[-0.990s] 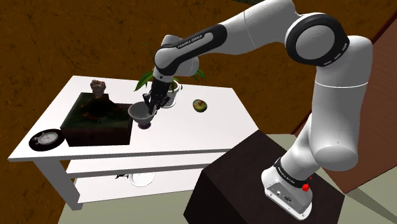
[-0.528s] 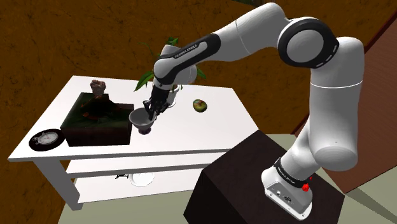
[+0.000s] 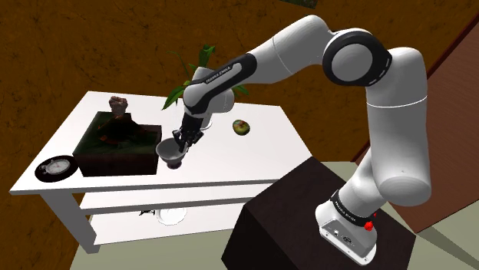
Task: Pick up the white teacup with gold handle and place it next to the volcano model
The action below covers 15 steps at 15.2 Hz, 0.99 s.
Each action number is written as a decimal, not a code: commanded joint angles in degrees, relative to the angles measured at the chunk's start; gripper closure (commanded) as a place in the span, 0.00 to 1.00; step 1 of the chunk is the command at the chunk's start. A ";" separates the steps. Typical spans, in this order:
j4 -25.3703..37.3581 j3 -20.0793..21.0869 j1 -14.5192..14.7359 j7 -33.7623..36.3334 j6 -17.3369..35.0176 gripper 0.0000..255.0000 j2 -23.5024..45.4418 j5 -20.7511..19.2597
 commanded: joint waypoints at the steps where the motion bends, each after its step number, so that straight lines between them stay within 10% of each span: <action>1: 0.17 0.17 -0.13 -0.49 0.88 1.00 1.06 0.27; 15: 2.28 1.20 -0.68 -2.87 5.50 1.00 7.97 1.56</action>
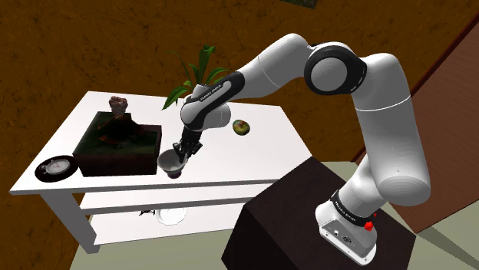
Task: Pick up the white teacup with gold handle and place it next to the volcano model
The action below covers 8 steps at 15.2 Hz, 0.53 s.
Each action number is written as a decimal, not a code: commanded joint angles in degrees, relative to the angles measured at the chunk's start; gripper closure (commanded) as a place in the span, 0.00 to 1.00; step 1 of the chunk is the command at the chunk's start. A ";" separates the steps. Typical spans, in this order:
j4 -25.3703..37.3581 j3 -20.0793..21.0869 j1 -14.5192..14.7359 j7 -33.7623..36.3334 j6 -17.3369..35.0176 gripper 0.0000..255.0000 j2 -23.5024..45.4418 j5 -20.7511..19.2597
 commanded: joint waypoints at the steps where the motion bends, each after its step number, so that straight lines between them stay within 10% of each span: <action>1: 0.02 0.02 -0.01 -0.04 0.06 1.00 0.03 0.02; 4: 0.02 0.02 -0.01 -0.04 0.06 1.00 0.03 0.02; 5: 0.02 0.02 -0.02 -0.04 0.06 0.00 0.04 0.02; 8: 0.01 0.02 -0.01 -0.04 0.06 0.00 0.03 0.02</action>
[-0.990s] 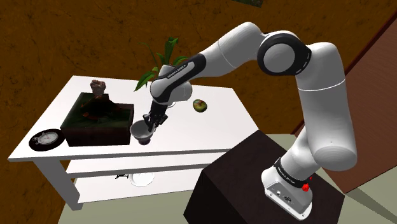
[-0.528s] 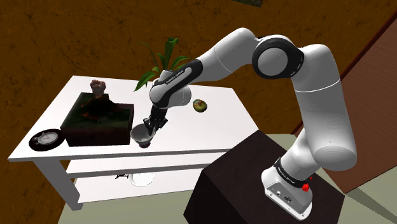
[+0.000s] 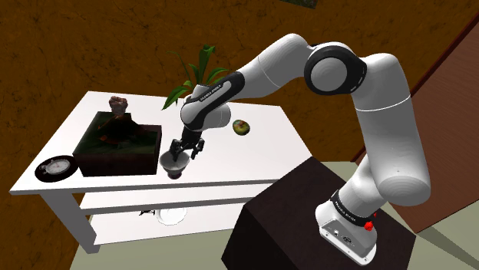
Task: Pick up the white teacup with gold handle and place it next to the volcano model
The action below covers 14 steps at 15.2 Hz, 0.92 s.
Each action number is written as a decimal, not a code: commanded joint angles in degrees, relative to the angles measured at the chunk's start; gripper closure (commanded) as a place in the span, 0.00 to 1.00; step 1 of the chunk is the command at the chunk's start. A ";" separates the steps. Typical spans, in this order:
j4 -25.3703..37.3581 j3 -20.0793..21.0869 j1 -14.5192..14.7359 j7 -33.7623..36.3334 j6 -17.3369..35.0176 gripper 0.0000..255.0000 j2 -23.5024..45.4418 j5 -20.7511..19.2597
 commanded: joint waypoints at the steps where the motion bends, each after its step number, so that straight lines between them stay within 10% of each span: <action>1: 0.00 0.00 0.00 0.00 0.00 0.00 0.00 0.00; 14: -2.30 -1.02 -0.78 0.57 -4.13 0.00 -6.13 -0.95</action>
